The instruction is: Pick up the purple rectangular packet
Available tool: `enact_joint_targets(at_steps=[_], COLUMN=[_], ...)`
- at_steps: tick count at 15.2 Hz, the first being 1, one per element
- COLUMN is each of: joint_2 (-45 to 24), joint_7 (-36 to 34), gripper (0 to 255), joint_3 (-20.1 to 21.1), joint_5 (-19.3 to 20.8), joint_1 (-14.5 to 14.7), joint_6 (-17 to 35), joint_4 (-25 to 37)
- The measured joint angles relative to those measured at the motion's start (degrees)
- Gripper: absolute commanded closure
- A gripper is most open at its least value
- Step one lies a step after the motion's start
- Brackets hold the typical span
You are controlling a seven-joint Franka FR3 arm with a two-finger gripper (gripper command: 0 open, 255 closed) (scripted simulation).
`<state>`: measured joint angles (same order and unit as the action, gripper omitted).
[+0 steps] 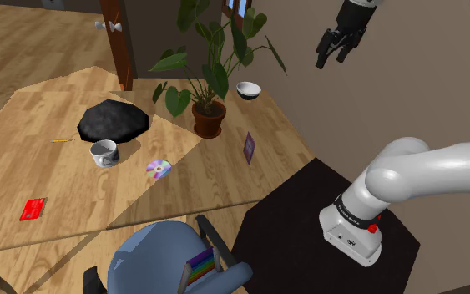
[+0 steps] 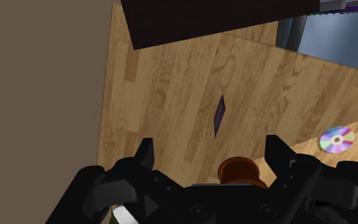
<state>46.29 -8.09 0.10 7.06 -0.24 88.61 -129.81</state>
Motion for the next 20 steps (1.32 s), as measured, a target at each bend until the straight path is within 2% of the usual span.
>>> enact_joint_targets(at_steps=[2,4,12,20], joint_2=[0.08,-0.67,-6.45,-18.36], joint_7=[-0.16,-1.25,-6.21,-10.47], gripper=[0,0,0,0], joint_3=[-0.13,-0.04,0.31,0.23], joint_5=[0.02,-0.19,-0.91,-0.81], joint_1=[-0.08,-0.21,-0.92,-2.14], joint_6=[0.91,4.08,20.21,38.02], joint_4=[-0.99,-3.48,-13.75,-19.34])
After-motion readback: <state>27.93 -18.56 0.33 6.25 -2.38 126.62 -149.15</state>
